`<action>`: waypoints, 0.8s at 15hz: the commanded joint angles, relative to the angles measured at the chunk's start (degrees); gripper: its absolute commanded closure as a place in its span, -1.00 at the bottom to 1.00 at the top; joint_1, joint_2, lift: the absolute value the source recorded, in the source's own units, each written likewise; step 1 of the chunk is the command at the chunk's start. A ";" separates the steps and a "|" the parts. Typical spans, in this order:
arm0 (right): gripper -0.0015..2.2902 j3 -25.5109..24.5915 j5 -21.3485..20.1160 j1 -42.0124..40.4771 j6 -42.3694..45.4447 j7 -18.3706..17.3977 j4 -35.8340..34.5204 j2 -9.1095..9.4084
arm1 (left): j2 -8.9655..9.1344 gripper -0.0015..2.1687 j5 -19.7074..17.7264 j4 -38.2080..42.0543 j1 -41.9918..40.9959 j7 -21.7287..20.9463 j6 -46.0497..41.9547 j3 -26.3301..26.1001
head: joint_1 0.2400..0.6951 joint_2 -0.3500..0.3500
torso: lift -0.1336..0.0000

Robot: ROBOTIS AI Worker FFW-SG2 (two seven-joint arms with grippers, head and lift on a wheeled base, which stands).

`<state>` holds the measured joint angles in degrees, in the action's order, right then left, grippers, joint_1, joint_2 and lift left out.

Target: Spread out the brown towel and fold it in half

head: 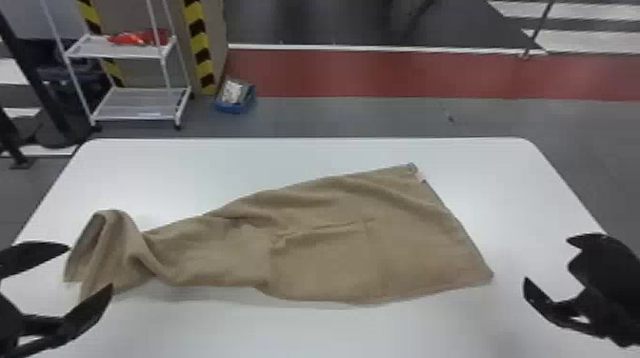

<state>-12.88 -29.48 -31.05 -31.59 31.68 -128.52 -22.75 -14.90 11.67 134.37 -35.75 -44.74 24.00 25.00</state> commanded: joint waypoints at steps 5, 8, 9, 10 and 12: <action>-0.89 0.04 -0.05 1.70 -0.01 -0.04 3.19 -1.24 | -1.09 -0.69 8.02 -2.01 1.30 -5.09 -4.35 -1.53 | 1.00 -0.23 | -0.91; -0.89 -0.04 0.39 2.14 -0.01 -0.12 3.37 -1.59 | -2.41 -0.69 13.73 -5.08 2.97 -7.64 -4.35 -2.94 | 1.00 -0.25 | -0.91; -0.89 -0.04 0.39 2.22 -0.19 -0.12 3.45 -1.68 | -3.20 -0.69 13.82 -5.78 3.06 -8.52 -4.35 -2.85 | 1.00 -0.24 | -0.91; -0.89 -0.22 0.47 2.31 -0.19 -0.30 3.80 -1.68 | -3.99 -0.69 14.34 -6.58 3.15 -9.05 -4.35 -2.76 | 1.00 -0.23 | -0.91; -0.89 -0.22 0.47 2.40 -0.19 -0.48 3.80 -1.68 | -4.87 -0.69 16.28 -7.98 3.41 -9.84 -4.17 -2.94 | 1.00 -0.22 | -0.91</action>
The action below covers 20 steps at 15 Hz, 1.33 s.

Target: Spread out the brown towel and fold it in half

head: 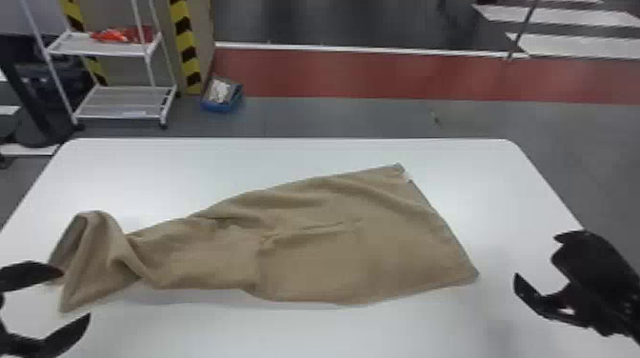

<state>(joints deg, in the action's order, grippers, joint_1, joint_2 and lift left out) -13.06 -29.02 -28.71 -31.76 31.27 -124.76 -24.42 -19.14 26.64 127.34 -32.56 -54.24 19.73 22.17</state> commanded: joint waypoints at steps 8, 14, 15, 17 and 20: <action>-0.89 0.06 -0.07 0.58 -0.02 -0.51 0.75 0.25 | -1.87 -0.50 5.44 -3.23 1.62 0.72 -0.25 -4.15 | 1.00 -0.17 | -0.91; -0.89 -0.56 -0.25 -0.47 -0.19 -0.77 0.66 0.43 | -2.75 -0.50 6.67 -8.60 5.75 0.46 -0.08 -5.55 | 1.00 -0.21 | -0.91; -0.89 -0.65 -0.25 -0.65 -0.19 -0.77 0.75 0.43 | -3.01 -0.50 6.76 -9.47 6.28 0.19 -0.08 -5.55 | 1.00 -0.20 | -0.91; -0.89 -0.65 -0.25 -0.56 -0.19 -0.86 0.66 0.43 | -3.10 -0.50 6.67 -10.09 6.54 -0.07 -0.08 -4.94 | 1.00 -0.17 | -0.91; -0.90 -0.56 -0.42 -0.38 -0.19 -0.86 0.75 0.61 | -3.19 -0.27 6.40 -10.09 6.54 -0.69 -0.08 -3.88 | 1.00 -0.14 | -0.91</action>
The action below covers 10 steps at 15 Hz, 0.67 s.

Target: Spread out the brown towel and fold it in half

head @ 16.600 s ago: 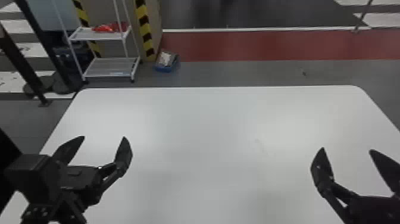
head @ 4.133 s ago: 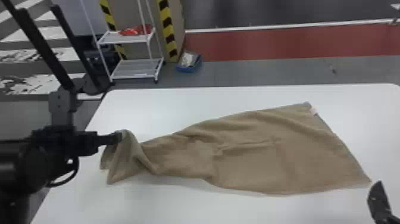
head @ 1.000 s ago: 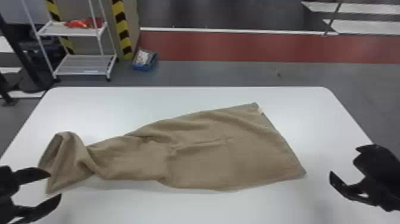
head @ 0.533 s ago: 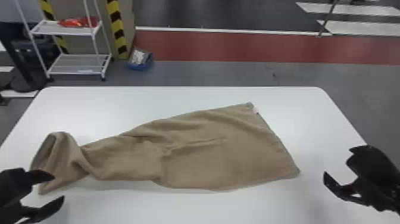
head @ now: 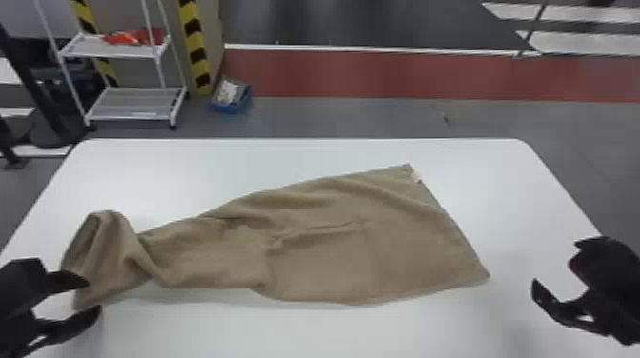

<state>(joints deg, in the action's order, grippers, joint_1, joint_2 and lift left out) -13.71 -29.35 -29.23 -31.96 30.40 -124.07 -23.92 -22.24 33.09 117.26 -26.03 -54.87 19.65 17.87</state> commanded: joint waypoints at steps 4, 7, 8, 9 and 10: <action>-0.90 0.17 -0.18 0.31 0.00 -0.08 0.05 0.10 | -0.26 -0.10 -0.05 -0.02 0.10 -0.24 0.00 0.41 | 1.00 -0.10 | -0.91; -0.90 0.35 -0.35 0.49 0.00 -0.08 0.05 0.10 | -0.26 0.32 0.22 -0.11 0.28 -0.32 0.00 0.41 | 1.00 -0.10 | -0.91; -0.90 0.70 -0.62 0.84 0.00 0.27 0.40 0.10 | -0.26 0.32 0.22 0.16 0.36 -0.59 0.18 0.50 | 1.00 -0.10 | -0.91; -0.90 1.05 -0.79 1.28 0.00 0.80 0.67 -0.17 | -0.17 0.32 0.13 0.68 0.28 -0.94 0.18 1.03 | 1.00 -0.10 | -0.91; -0.90 1.67 -1.06 1.90 -0.17 1.15 0.84 -0.52 | 0.00 0.32 0.04 1.65 0.28 -1.64 0.18 1.47 | 1.00 -0.08 | -0.91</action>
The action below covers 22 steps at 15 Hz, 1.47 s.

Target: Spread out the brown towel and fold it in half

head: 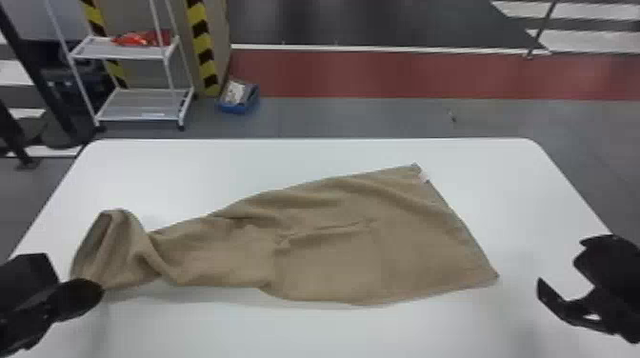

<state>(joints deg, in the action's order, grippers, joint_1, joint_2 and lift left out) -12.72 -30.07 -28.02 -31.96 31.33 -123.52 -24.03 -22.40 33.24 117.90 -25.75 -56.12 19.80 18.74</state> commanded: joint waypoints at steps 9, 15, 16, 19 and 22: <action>-0.75 11.93 -8.33 7.45 -5.80 5.32 5.66 -1.81 | 0.60 0.32 -0.19 3.82 -1.50 -2.15 0.72 1.74 | 1.00 0.07 | -0.91; -0.69 16.41 -9.12 11.76 -8.61 5.50 7.42 0.12 | 0.60 0.32 -0.55 4.26 -2.12 -2.50 0.55 2.35 | 1.00 0.13 | -0.91; -0.66 16.58 -9.04 11.76 -8.61 5.58 7.42 0.21 | 0.60 0.32 -0.63 4.26 -2.20 -2.50 0.55 2.44 | 1.00 0.15 | -0.91; -0.40 16.58 -8.95 12.02 -8.61 6.55 7.51 0.56 | 0.25 0.32 -0.90 4.09 -2.20 -2.50 0.37 2.53 | 1.00 0.22 | -0.91; 0.15 15.88 -8.25 12.46 -8.26 9.45 7.24 0.65 | -0.01 0.32 -1.07 3.74 -1.76 -2.33 0.20 2.62 | 1.00 0.25 | -0.91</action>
<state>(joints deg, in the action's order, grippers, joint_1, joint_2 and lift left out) 3.54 -38.70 -15.78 -40.25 40.53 -116.08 -23.41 -22.25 32.26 121.77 -27.76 -58.46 20.12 21.34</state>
